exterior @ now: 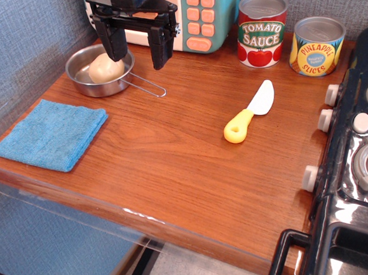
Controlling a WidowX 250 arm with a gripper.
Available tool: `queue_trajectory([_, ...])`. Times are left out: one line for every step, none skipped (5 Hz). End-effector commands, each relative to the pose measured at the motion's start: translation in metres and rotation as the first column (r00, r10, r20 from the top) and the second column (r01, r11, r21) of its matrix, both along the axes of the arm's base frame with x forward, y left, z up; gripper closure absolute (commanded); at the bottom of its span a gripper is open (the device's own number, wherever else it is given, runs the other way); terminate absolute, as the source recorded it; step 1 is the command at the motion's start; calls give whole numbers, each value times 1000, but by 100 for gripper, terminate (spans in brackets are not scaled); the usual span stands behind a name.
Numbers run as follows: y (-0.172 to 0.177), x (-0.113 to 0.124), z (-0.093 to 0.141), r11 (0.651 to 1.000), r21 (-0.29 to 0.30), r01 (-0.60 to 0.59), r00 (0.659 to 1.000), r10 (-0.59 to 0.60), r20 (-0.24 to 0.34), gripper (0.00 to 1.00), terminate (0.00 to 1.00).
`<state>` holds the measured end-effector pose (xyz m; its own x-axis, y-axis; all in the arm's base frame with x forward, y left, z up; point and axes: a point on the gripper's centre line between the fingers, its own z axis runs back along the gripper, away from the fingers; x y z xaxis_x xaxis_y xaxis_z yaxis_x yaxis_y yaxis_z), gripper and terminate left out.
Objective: Move the blue cloth to the right in front of the knife
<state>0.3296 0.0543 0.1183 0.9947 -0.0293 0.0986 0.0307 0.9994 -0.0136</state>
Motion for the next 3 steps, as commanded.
queue_trajectory([0, 0, 0, 1000, 0, 0, 1000, 0, 0, 0, 0])
queue_trajectory([9, -8, -6, 1000, -5, -9, 1000, 9, -24, 0, 0])
queue_trajectory([22, -26, -13, 1000, -1, -15, 1000, 14, -28, 0, 0])
